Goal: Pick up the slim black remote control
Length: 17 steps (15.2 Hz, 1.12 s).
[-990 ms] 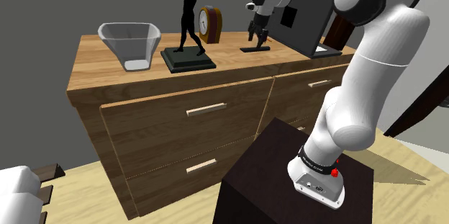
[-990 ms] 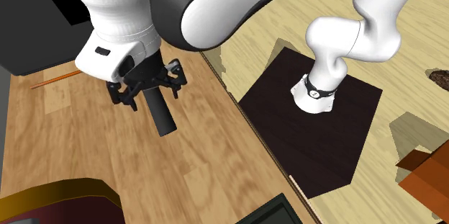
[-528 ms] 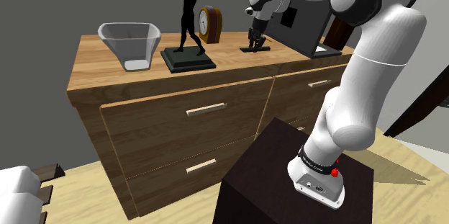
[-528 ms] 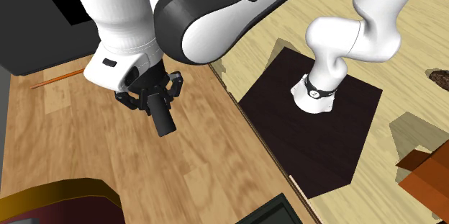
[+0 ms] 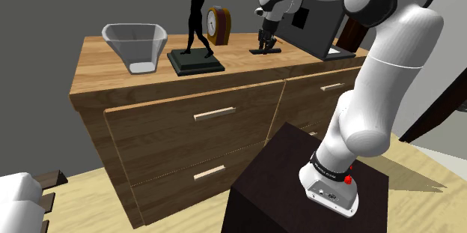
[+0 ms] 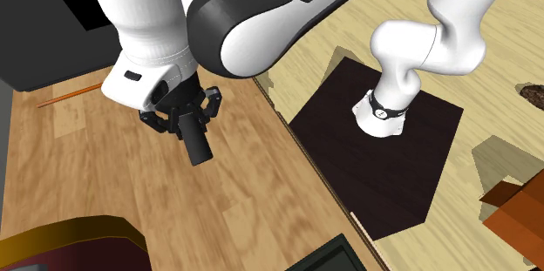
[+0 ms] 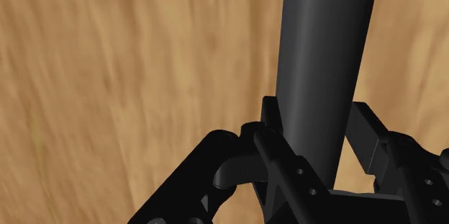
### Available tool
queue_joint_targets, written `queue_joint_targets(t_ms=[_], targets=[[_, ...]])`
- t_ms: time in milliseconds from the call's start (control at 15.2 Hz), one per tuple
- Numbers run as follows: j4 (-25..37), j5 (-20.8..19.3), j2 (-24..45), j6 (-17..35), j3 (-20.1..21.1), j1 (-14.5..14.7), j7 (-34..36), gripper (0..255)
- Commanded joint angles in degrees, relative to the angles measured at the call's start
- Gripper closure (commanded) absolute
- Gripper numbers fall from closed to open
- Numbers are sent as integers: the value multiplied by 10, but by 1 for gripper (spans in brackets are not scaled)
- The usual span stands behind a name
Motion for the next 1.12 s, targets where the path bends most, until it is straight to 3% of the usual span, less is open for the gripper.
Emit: queue_joint_targets(t_ms=[0,1056], targets=[[4,-3,-2,-6,0,1,2,255],[101,-17,-17,-113,-1,3,14,255]])
